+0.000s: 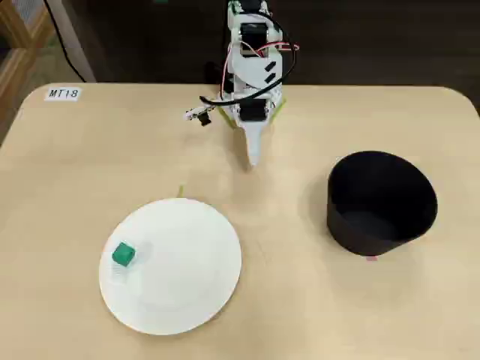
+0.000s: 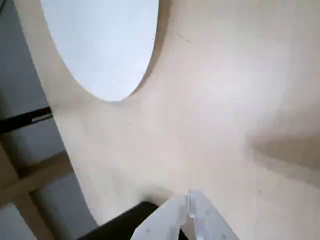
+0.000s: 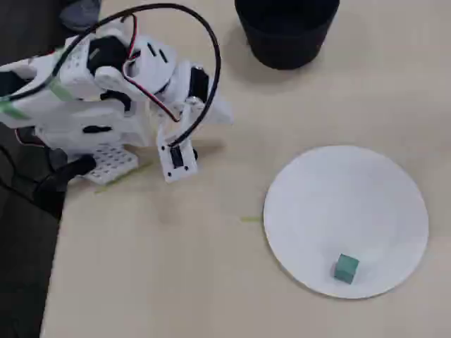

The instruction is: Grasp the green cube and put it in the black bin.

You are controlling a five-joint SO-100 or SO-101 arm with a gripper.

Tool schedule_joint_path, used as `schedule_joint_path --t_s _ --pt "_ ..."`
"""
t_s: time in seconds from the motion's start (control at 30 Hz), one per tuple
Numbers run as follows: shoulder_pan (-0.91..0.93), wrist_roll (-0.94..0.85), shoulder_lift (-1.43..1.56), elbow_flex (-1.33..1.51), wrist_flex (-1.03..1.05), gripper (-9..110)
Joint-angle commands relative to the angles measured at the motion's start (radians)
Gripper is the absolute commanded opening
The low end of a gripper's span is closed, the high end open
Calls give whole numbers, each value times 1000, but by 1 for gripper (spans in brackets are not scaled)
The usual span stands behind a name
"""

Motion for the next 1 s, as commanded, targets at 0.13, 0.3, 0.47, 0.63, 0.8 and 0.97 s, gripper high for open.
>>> schedule_joint_path --t_s 0.13,0.3,0.47,0.63,0.8,0.97 --pt "5 -11 -2 -2 -17 0" --pt "8 -6 -2 -2 -17 0" --pt "8 -2 -2 -8 6 0" --pt "-29 14 -3 -104 31 0" --pt "-31 8 -354 -505 20 0" --pt "-41 -40 -922 -1072 172 0"
